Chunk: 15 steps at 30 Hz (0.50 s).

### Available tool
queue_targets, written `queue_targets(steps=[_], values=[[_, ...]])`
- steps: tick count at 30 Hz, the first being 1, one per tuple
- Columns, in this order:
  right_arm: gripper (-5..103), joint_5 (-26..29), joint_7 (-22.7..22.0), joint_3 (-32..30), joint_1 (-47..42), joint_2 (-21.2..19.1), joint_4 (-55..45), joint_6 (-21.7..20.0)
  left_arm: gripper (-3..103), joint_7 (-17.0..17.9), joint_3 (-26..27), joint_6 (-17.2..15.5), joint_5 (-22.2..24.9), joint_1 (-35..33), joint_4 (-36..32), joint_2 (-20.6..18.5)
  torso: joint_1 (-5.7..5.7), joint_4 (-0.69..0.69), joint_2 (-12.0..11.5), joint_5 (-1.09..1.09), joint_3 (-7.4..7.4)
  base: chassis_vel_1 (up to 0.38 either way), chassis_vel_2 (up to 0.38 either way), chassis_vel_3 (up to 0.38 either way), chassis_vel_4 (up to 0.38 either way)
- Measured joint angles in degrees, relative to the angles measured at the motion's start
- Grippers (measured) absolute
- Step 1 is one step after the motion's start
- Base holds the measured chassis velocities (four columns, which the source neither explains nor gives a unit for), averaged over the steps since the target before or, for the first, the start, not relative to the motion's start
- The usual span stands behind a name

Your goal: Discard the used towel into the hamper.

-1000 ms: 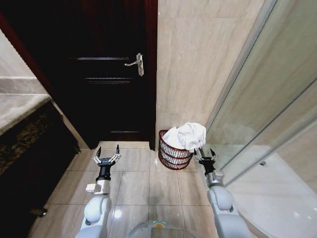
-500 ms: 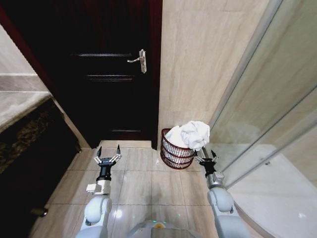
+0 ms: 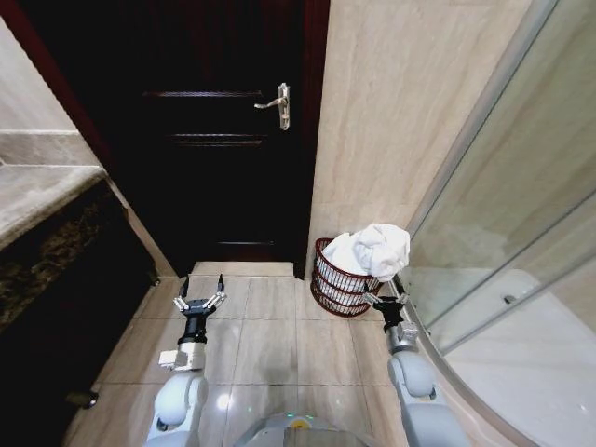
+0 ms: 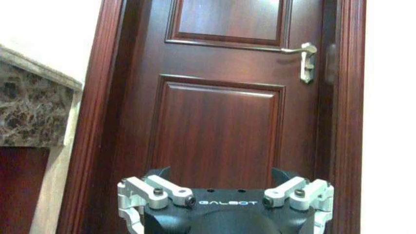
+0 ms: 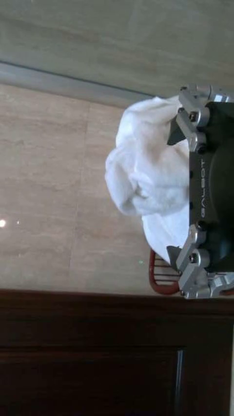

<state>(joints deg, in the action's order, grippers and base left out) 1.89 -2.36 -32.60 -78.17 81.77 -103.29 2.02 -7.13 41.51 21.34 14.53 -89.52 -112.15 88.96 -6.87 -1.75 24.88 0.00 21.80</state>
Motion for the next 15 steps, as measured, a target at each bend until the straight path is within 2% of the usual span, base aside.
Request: queue_targets(steps=[15], values=[[100,-0.4,0.0,-0.2,-0.4,0.0,-0.2,0.0,100,0.2,-0.4,-0.2,-0.2,0.9,-0.1,0.0,1.04,0.00,-3.0,0.00,-1.97,0.064,0.062,-0.148,-0.153]])
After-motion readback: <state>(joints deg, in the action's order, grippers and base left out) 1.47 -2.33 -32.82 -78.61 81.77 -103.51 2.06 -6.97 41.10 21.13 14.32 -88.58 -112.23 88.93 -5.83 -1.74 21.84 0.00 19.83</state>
